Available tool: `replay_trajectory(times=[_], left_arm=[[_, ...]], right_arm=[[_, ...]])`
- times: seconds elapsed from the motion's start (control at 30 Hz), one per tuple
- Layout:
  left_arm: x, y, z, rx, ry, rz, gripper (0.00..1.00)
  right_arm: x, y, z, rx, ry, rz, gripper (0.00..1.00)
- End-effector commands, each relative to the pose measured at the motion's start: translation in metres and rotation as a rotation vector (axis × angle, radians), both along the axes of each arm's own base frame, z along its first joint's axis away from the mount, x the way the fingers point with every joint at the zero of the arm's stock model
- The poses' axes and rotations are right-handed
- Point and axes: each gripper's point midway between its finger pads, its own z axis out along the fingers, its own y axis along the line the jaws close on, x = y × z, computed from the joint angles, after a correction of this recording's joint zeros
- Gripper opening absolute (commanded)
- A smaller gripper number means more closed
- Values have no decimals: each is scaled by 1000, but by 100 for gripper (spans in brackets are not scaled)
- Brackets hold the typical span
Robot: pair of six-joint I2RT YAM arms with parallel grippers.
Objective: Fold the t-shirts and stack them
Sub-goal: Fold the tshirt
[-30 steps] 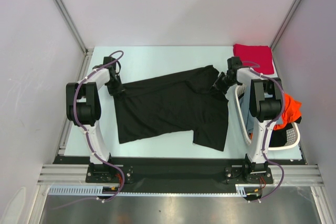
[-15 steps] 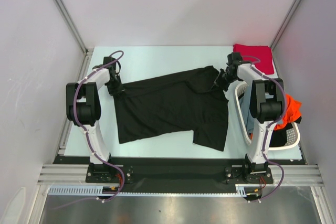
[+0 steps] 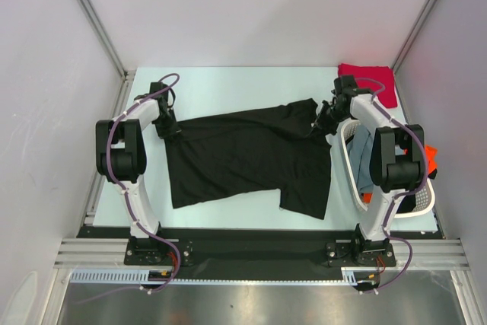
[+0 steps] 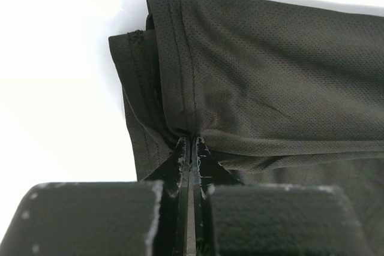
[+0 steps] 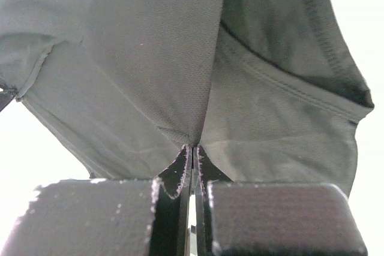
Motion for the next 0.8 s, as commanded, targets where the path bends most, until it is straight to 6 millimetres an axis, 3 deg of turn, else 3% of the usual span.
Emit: replay_trajectory(times=[0.0, 0.3, 0.6, 0.77], left_arm=[[2, 7, 9, 33, -14, -15, 0], [-3, 13, 13, 62, -10, -15, 0], [-5, 25, 9, 95, 8, -2, 0], [-5, 27, 7, 101, 10, 4, 0]], right_arm=[[-1, -10, 0, -28, -10, -1, 0], [4, -14, -10, -31, -5, 12, 0], [7, -5, -21, 32, 15, -7, 0], [5, -14, -25, 13, 23, -17, 0]])
